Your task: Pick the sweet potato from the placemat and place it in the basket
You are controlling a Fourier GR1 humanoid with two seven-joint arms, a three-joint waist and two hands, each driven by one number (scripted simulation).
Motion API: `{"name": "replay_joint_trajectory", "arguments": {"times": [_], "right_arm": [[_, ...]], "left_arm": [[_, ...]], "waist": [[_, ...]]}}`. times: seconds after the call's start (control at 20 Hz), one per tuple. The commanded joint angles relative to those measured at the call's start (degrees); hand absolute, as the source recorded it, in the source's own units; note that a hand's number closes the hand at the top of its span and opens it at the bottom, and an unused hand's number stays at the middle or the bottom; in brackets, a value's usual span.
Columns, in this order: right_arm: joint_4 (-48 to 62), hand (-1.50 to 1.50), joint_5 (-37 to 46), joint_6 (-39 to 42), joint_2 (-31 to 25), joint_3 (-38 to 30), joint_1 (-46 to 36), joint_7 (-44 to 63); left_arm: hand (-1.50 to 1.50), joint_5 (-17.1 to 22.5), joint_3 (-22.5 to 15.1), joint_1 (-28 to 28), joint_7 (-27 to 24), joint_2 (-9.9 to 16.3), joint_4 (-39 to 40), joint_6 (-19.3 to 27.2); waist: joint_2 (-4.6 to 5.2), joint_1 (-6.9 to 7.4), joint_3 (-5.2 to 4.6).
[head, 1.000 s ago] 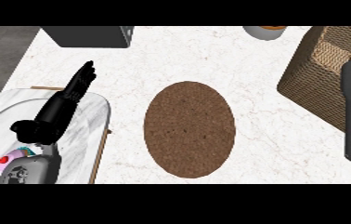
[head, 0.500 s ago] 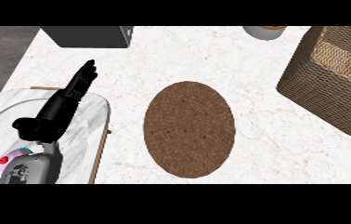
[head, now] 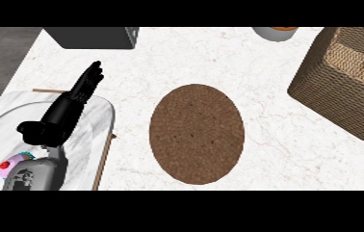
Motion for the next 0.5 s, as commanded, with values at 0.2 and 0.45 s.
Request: {"name": "replay_joint_trajectory", "arguments": {"times": [0.2,0.45], "right_arm": [[12.17,1.5,-0.86,-8.51,-2.57,-1.22,-1.06,-11.65],[16.34,-1.5,-9.55,-12.21,-2.94,-8.64,-0.36,-21.43]], "left_arm": [[0.0,0.69,0.32,-1.69,3.61,-0.21,-2.23,0.23],[0.0,2.61,1.68,-4.25,3.69,0.66,0.88,-1.48]], "waist": [[0.0,0.11,-0.01],[0.19,0.2,0.05]]}}
